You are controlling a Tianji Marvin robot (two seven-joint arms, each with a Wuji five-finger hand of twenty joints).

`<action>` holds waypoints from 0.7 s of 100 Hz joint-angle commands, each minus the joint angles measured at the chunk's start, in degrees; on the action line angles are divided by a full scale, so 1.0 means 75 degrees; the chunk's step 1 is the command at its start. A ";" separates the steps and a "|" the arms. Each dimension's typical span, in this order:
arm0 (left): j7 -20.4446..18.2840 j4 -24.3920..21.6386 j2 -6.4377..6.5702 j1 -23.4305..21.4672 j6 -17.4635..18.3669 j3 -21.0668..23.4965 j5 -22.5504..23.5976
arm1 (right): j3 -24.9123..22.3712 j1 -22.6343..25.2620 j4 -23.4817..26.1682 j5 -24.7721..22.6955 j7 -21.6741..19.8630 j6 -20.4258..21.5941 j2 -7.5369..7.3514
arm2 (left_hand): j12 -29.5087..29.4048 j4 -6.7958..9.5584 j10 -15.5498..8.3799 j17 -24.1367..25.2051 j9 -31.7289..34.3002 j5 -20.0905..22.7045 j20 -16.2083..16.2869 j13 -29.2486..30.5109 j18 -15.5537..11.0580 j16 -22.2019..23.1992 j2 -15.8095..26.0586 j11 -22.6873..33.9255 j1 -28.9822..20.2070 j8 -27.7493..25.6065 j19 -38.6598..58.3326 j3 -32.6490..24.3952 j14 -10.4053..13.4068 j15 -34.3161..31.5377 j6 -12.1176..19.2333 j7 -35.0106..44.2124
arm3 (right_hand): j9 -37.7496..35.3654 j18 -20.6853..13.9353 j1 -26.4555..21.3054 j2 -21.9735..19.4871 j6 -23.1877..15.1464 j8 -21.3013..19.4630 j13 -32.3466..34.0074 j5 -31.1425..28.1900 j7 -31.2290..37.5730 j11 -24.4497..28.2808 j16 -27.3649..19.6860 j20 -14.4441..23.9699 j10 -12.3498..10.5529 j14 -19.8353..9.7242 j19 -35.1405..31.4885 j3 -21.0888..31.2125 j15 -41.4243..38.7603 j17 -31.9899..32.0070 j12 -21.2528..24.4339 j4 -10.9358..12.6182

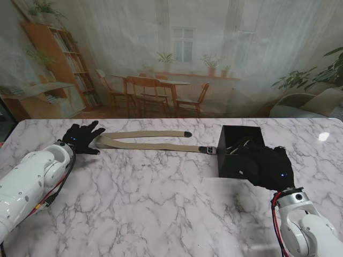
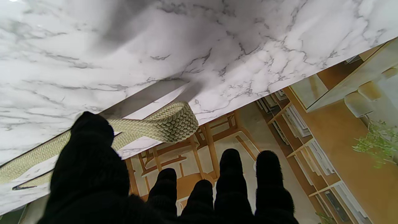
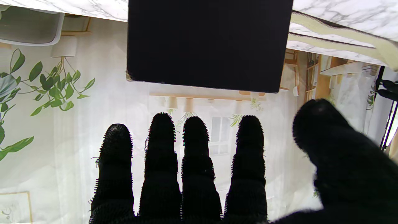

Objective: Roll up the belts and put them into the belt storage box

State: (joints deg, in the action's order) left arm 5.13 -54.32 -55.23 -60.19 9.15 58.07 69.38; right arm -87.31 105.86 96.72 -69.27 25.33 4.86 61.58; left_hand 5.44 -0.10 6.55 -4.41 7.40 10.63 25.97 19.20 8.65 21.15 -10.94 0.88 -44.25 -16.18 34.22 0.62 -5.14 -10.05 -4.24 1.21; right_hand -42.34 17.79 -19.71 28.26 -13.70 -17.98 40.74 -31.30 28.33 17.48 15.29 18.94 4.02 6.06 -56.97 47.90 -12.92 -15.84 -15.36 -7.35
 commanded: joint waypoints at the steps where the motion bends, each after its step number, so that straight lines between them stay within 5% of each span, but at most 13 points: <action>1: -0.0046 0.0254 -0.0020 0.0323 -0.0055 -0.0245 -0.0185 | -0.0037 0.0081 0.0006 -0.0028 0.0069 -0.0040 0.0016 | 0.0096 -0.0022 -0.0154 0.0001 0.0033 -0.0304 0.0172 0.0159 0.0003 -0.0085 -0.0159 0.0149 -0.0264 -0.0022 0.0187 -0.0067 0.0119 0.0081 -0.0121 -0.0115 | -0.0001 0.0232 -0.0169 0.0099 0.0225 -0.0103 -0.0029 -0.0138 -0.0020 -0.0076 0.0139 0.0153 0.0064 0.0129 0.0162 0.0151 0.0250 0.0118 -0.0050 0.0160; 43: 0.0282 0.1560 -0.0287 0.1459 -0.0355 -0.2111 -0.1696 | -0.0135 0.0177 0.0010 -0.0024 0.0238 -0.0181 0.0043 | 0.0090 -0.0011 -0.0185 0.0067 0.0015 0.0180 0.0247 0.0142 0.0101 -0.0043 0.0159 0.0168 -0.0663 -0.0013 0.0318 -0.0169 0.0097 0.0072 0.0101 0.0031 | 0.0005 0.0245 -0.0178 -0.0018 0.0264 -0.0151 -0.0050 -0.0289 0.0013 -0.0079 0.0147 0.0200 0.0163 0.0167 0.0192 0.0116 0.0248 0.0139 -0.0069 0.0157; 58: 0.0292 0.1815 -0.0363 0.1695 -0.0434 -0.2604 -0.2012 | -0.0144 0.0194 0.0026 -0.0015 0.0240 -0.0183 0.0046 | 0.0110 -0.0026 -0.0256 0.0072 0.0010 0.1123 0.0321 0.0094 0.0053 -0.0007 0.0327 0.0143 -0.1079 -0.0631 0.0413 -0.0123 0.0138 0.0048 0.0352 0.0925 | 0.0012 0.0254 -0.0179 -0.0030 0.0264 -0.0169 -0.0058 -0.0330 0.0015 -0.0073 0.0150 0.0211 0.0188 0.0172 0.0203 0.0112 0.0246 0.0150 -0.0079 0.0160; 70: 0.0239 0.1921 -0.0407 0.1781 -0.0475 -0.2842 -0.2190 | -0.0150 0.0205 0.0036 -0.0004 0.0246 -0.0190 0.0050 | 0.0151 -0.0013 -0.0276 0.0030 0.0038 0.1283 0.0377 0.0116 0.0033 0.0021 0.0408 0.0192 -0.1413 -0.1388 0.0524 -0.0141 0.0145 0.0005 0.0328 0.1716 | 0.0011 0.0244 -0.0182 -0.0038 0.0289 -0.0183 -0.0060 -0.0364 0.0020 -0.0066 0.0152 0.0218 0.0204 0.0179 0.0208 0.0107 0.0244 0.0149 -0.0087 0.0161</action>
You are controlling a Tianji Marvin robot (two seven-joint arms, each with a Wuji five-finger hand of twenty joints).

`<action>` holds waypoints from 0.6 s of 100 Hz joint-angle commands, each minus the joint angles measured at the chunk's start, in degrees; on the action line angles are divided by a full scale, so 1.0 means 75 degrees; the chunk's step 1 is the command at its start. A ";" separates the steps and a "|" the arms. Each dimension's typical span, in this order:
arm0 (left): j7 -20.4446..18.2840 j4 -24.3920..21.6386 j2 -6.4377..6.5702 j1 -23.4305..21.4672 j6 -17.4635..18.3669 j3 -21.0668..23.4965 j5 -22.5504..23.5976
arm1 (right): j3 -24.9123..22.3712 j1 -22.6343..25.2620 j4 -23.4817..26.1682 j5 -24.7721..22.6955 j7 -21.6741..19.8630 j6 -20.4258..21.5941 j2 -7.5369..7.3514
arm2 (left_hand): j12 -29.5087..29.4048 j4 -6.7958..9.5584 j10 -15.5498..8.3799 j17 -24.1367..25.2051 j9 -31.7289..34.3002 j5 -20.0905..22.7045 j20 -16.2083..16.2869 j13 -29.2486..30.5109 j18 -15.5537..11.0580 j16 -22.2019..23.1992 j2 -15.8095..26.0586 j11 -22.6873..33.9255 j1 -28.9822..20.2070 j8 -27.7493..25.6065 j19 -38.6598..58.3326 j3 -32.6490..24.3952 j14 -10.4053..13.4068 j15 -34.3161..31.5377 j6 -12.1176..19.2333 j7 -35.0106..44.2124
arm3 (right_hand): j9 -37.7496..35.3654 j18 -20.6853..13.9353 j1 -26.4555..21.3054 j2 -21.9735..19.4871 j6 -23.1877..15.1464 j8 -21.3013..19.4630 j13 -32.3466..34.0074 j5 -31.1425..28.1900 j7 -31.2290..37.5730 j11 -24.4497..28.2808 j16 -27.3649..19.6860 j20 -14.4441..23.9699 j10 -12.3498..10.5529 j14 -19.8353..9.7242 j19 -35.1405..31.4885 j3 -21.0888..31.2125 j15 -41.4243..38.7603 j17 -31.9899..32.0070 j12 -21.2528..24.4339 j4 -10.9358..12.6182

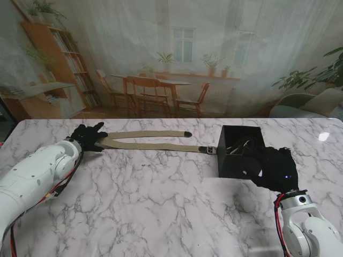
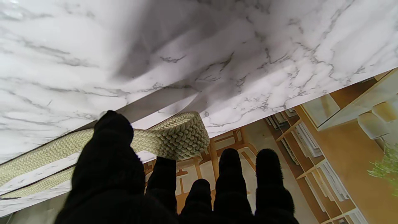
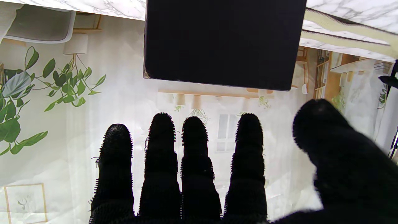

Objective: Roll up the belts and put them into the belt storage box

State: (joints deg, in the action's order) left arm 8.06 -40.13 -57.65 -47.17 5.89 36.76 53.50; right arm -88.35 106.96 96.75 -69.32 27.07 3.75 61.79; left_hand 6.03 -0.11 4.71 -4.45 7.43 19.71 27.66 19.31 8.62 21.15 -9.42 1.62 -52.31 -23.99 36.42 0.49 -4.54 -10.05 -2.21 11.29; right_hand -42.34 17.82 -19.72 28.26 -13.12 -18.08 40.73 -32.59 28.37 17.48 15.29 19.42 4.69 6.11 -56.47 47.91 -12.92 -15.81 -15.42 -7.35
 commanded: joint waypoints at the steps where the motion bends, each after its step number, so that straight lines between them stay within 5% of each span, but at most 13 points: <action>1: -0.0147 0.0040 -0.0088 0.0054 -0.0042 -0.0026 -0.0082 | -0.0012 0.0058 0.0032 0.0004 0.0015 -0.0041 0.0023 | 0.0074 -0.0010 -0.0022 0.0037 0.0037 0.0078 0.0156 0.0098 0.0030 0.0024 0.0208 0.0094 -0.0364 -0.0424 0.0238 -0.0126 0.0062 0.0000 0.0058 0.0449 | 0.0008 0.0239 -0.0178 -0.0038 0.0207 -0.0169 -0.0052 -0.0182 0.0008 -0.0065 0.0153 0.0156 0.0107 0.0159 0.0143 0.0104 0.0241 0.0147 -0.0080 0.0160; 30: -0.0343 -0.0279 0.0008 -0.0202 -0.0012 0.0248 0.0192 | -0.0018 0.0073 0.0048 0.0037 -0.0002 -0.0040 0.0029 | 0.0849 0.0006 0.0033 -0.0044 0.0419 0.0058 0.0205 0.0253 0.0021 0.0208 -0.0332 0.1097 -0.0976 -0.3596 0.0493 -0.0366 -0.0037 -0.0201 0.0402 0.3442 | -0.0002 0.0255 -0.0193 -0.0065 0.0229 -0.0207 -0.0071 -0.0253 0.0017 -0.0058 0.0152 0.0173 0.0135 0.0187 0.0152 0.0097 0.0244 0.0152 -0.0094 0.0162; 44: -0.0462 -0.0624 0.0140 -0.0568 0.0152 0.0754 0.0647 | -0.0032 0.0098 0.0057 0.0047 0.0027 -0.0064 0.0037 | 0.1317 0.0006 0.0140 -0.0263 0.1268 0.0302 0.0326 0.0685 0.0041 0.0444 -0.0636 0.1574 -0.1356 -0.3922 0.0806 -0.0462 -0.0113 -0.0466 0.0437 0.4446 | -0.0008 0.0245 -0.0195 -0.0083 0.0233 -0.0225 -0.0068 -0.0280 0.0018 -0.0058 0.0154 0.0180 0.0136 0.0191 0.0154 0.0089 0.0240 0.0149 -0.0099 0.0162; 60: -0.0593 -0.0813 0.0207 -0.0866 0.0230 0.1193 0.0872 | -0.0042 0.0108 0.0060 0.0081 0.0045 -0.0070 0.0046 | 0.1929 0.0023 0.0488 -0.0604 0.2776 0.0602 0.0583 0.1432 0.0188 0.1098 -0.0672 0.2002 -0.1704 -0.4050 0.1460 -0.0578 -0.0576 -0.1062 0.0247 0.5146 | -0.0033 0.0255 -0.0210 -0.0097 0.0255 -0.0243 -0.0069 -0.0295 0.0016 -0.0049 0.0155 0.0186 0.0129 0.0203 0.0162 0.0087 0.0239 0.0161 -0.0108 0.0164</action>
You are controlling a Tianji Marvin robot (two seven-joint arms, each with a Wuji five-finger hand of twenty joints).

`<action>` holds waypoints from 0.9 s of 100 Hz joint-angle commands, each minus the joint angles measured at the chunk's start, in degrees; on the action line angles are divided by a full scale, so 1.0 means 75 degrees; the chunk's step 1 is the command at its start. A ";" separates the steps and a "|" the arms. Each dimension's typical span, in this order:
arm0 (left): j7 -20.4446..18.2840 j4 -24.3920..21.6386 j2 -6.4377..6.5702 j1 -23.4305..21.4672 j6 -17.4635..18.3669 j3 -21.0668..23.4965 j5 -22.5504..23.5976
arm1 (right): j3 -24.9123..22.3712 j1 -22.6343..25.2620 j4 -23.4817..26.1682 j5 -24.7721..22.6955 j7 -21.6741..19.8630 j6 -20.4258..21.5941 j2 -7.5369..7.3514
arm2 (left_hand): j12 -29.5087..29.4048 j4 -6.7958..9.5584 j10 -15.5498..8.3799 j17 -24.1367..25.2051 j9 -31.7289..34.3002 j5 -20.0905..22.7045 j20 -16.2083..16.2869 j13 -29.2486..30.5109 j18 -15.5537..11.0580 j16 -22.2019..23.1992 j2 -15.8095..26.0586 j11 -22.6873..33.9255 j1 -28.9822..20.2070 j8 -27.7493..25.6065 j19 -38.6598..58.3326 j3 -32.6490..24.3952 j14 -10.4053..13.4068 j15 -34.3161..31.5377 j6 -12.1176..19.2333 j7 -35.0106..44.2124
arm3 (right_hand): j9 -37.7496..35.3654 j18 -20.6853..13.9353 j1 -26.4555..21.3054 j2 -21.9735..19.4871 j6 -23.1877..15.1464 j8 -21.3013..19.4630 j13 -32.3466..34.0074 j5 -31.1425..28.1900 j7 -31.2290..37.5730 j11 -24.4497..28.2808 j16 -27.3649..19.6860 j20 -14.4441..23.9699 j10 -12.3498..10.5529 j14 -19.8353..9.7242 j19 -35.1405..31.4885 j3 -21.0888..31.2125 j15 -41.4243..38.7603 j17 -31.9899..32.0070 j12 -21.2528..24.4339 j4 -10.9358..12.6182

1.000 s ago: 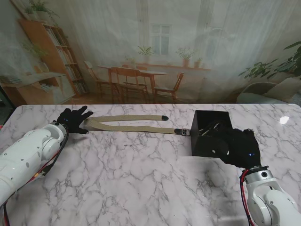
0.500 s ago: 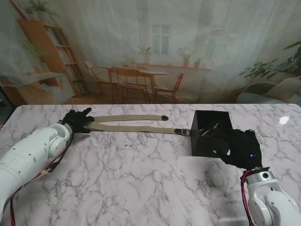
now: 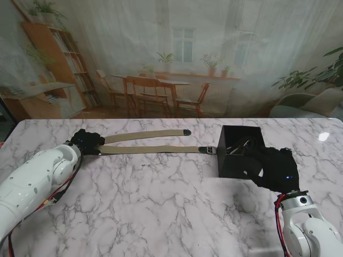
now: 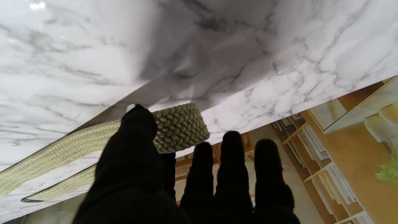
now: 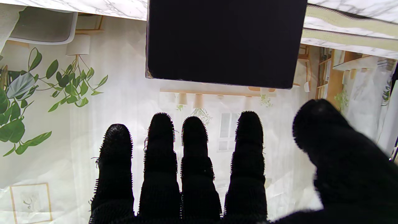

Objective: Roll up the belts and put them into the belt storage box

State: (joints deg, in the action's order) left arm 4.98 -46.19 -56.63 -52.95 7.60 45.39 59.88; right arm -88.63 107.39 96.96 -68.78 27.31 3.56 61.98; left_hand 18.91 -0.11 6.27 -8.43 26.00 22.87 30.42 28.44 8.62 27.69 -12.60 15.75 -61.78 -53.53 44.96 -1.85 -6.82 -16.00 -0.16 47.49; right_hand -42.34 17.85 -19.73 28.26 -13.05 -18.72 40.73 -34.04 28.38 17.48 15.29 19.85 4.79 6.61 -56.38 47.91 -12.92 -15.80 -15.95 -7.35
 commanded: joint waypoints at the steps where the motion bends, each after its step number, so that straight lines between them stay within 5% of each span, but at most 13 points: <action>1: -0.0190 -0.0007 0.0072 -0.0103 0.0003 0.0054 0.0021 | -0.0004 0.0051 0.0032 0.0009 0.0010 -0.0046 0.0021 | 0.0223 0.0024 0.0282 -0.0088 0.0319 0.0182 0.0222 0.0231 0.0184 0.0242 -0.0246 0.0127 -0.0446 -0.0114 0.0342 -0.0270 -0.0272 -0.0286 -0.0037 0.0330 | -0.0034 0.0252 -0.0207 -0.0099 0.0240 -0.0159 -0.0072 -0.0102 0.0013 -0.0049 0.0154 0.0129 0.0109 0.0133 0.0151 0.0084 0.0240 0.0160 -0.0039 0.0164; 49: -0.0194 -0.0110 0.0125 -0.0238 0.0263 0.0355 0.0199 | -0.0030 0.0091 0.0088 0.0032 -0.0094 -0.0073 0.0024 | 0.0485 0.0019 0.0225 -0.0458 0.1306 0.0512 0.0406 0.0954 0.0320 0.0786 -0.0307 0.0205 -0.0643 0.0033 0.0950 -0.0344 -0.0360 -0.0702 0.0109 0.0619 | -0.0064 0.0247 -0.0217 -0.0150 0.0246 -0.0197 -0.0088 -0.0148 -0.0009 -0.0077 0.0151 0.0140 0.0127 0.0142 0.0172 0.0026 0.0252 0.0172 -0.0050 0.0164; 69: -0.0185 -0.0788 0.0200 -0.0878 0.0747 0.1276 0.0817 | -0.0013 0.0071 0.0086 0.0029 -0.0110 -0.0040 0.0019 | 0.0575 0.0080 0.0160 -0.0802 0.2081 0.0618 0.0438 0.1611 0.0387 0.1034 -0.0460 0.0475 -0.0884 0.0145 0.1208 -0.0475 -0.0415 -0.1095 0.0066 0.0645 | -0.0112 0.0252 -0.0217 -0.0193 0.0252 -0.0209 -0.0061 -0.0162 -0.0017 -0.0070 0.0159 0.0148 0.0121 0.0150 0.0172 0.0006 0.0239 0.0171 -0.0064 0.0169; 90: 0.0052 -0.1908 0.0305 -0.1902 0.1509 0.2509 0.1887 | 0.0011 0.0057 0.0121 -0.0036 -0.0157 -0.0004 0.0002 | 0.2828 0.0063 -0.0199 -0.1357 0.3773 0.0750 0.0272 0.2493 0.0391 0.1977 -0.0616 0.0291 -0.1060 0.0426 0.1826 -0.0753 -0.0342 -0.2275 0.0182 0.0831 | -0.0188 0.0259 -0.0193 -0.0229 0.0254 -0.0230 -0.0033 -0.0211 -0.0001 -0.0050 0.0166 0.0158 0.0121 0.0147 0.0160 -0.0043 0.0231 0.0149 -0.0089 0.0172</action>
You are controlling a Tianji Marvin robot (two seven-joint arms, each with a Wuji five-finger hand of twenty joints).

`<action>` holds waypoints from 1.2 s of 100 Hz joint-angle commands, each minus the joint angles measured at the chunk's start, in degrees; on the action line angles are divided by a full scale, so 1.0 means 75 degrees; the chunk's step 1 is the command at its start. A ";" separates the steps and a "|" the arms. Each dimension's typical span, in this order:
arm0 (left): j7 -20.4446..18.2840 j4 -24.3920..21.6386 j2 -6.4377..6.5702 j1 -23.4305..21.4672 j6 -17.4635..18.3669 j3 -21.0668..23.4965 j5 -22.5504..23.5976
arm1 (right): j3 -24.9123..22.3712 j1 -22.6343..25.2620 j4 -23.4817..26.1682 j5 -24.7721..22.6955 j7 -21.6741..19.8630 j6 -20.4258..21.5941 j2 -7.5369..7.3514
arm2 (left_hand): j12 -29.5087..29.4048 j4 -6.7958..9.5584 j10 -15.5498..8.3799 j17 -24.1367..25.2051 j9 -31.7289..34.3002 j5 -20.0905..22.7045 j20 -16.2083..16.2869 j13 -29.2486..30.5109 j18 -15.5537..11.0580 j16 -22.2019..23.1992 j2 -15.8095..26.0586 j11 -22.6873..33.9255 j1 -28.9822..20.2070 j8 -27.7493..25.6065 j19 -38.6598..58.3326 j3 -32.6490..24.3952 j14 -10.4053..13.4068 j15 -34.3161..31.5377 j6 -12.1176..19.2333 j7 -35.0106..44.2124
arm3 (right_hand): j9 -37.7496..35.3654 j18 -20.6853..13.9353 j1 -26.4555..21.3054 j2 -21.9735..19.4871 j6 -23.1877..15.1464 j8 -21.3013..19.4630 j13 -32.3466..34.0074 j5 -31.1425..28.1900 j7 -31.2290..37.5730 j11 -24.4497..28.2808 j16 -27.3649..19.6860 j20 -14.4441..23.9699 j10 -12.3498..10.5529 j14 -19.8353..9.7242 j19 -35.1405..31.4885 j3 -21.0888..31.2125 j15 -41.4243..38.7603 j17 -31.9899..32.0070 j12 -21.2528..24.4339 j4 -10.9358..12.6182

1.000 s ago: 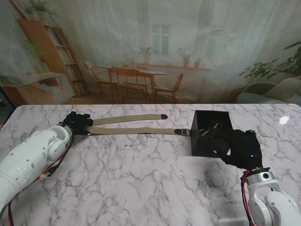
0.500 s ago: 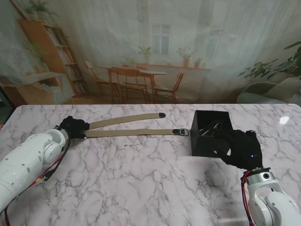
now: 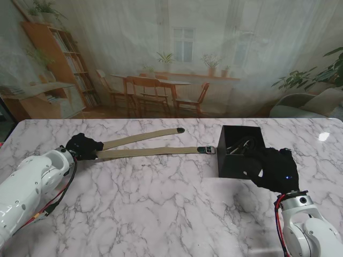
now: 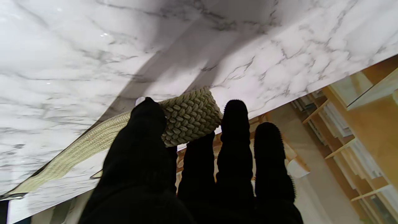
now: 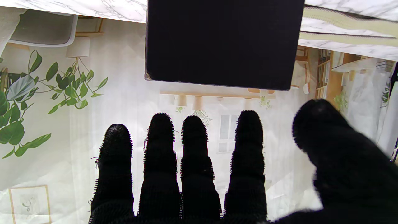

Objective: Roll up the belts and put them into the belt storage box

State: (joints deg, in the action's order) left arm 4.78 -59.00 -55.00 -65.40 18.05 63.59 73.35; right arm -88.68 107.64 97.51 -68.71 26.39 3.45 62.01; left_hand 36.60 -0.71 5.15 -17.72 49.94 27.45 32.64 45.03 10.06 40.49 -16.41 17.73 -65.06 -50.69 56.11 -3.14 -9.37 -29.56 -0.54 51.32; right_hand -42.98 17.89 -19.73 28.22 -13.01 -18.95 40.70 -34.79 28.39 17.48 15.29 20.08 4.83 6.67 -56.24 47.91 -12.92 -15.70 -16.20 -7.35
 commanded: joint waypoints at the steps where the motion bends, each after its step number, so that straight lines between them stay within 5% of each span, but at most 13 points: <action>1: 0.0098 -0.0261 0.0093 -0.0298 0.0156 0.0148 0.0144 | 0.0018 0.0022 0.0050 -0.0046 -0.0036 0.0011 -0.0003 | 0.0528 0.0144 -0.0069 -0.0138 0.0649 0.0148 -0.0019 0.0323 0.0205 0.0304 -0.0119 0.0031 -0.0620 0.0054 0.0362 -0.0587 0.0003 -0.0514 0.0235 0.0325 | -0.0108 0.0251 -0.0195 -0.0227 0.0249 -0.0201 -0.0029 -0.0116 0.0001 -0.0049 0.0166 0.0127 0.0116 0.0138 0.0142 -0.0044 0.0231 0.0138 -0.0058 0.0172; 34: 0.0796 -0.2332 0.0164 -0.2134 0.1452 0.2071 0.1429 | 0.0157 -0.0062 0.0152 -0.0032 -0.0327 0.0170 -0.0031 | 0.1461 0.0164 -0.0403 -0.0254 0.1185 0.0237 0.0058 0.0464 0.0031 0.0834 -0.0210 -0.0065 -0.0474 0.0147 0.0648 -0.0751 0.0153 -0.1206 0.0317 0.0376 | -0.0217 0.0273 -0.0177 -0.0279 0.0294 -0.0216 0.0036 -0.0112 -0.0022 -0.0027 0.0190 0.0134 0.0112 0.0164 0.0136 -0.0129 0.0202 0.0124 -0.0105 0.0176; 57: 0.1298 -0.3584 0.0179 -0.3131 0.2118 0.2806 0.1940 | 0.0444 -0.0276 0.0491 0.0252 -0.1535 0.0805 -0.0103 | 0.1553 0.0164 -0.0412 -0.0285 0.1222 0.0240 0.0066 0.0471 -0.0010 0.0899 -0.0212 -0.0038 -0.0438 0.0141 0.0673 -0.0765 0.0170 -0.1308 0.0318 0.0364 | -0.0168 0.0309 0.0035 -0.0644 0.0387 -0.0186 0.0014 0.0008 -0.0190 -0.0128 0.0221 0.0148 0.0176 0.0178 0.0161 -0.0676 0.0213 0.0176 -0.0131 0.0202; 84: 0.1884 -0.4831 0.0174 -0.4018 0.2759 0.3425 0.2256 | 0.0864 -0.0502 0.0853 0.0848 -0.3161 0.1520 -0.0213 | 0.1602 0.0171 -0.0363 -0.0369 0.1277 0.0273 0.0075 0.0557 -0.0062 0.0982 -0.0233 0.0070 -0.0401 0.0143 0.0721 -0.0780 0.0158 -0.1467 0.0289 0.0353 | 0.0727 0.0263 0.0500 -0.1375 0.2602 0.0213 -0.0318 0.1397 -0.1434 -0.0140 0.0183 0.0177 0.0665 0.0350 0.0190 -0.1829 0.0315 0.0258 -0.0123 0.0250; 120: 0.2116 -0.5927 0.0082 -0.4781 0.3659 0.3867 0.2084 | 0.1613 -0.0742 0.1353 0.1320 -0.4189 0.1659 -0.0296 | 0.1615 0.0179 -0.0349 -0.0388 0.1281 0.0321 0.0054 0.0573 -0.0083 0.1102 -0.0283 0.0219 -0.0372 0.0145 0.0725 -0.0842 0.0135 -0.1611 0.0310 0.0338 | 0.1000 0.0232 0.0287 -0.1758 0.2788 0.0051 -0.0398 0.1690 -0.1833 0.0139 0.0136 0.0271 0.0823 0.0459 0.0122 -0.2727 0.0235 0.0228 -0.0006 0.0356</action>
State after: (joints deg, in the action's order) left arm 20.93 -101.64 -54.26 -99.81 44.78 92.27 88.91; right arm -77.47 101.86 105.94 -58.00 -5.76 15.76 59.55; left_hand 48.02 -0.72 2.43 -20.37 56.70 28.19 32.64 47.70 9.39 48.22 -17.14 17.30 -65.40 -49.37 59.35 -4.67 -8.11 -39.98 -0.56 51.93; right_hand -36.20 18.62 -18.02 17.47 6.43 -18.41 37.65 -22.54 16.08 17.43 15.69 20.91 9.86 9.38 -55.26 29.41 -10.03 -14.06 -16.91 -6.30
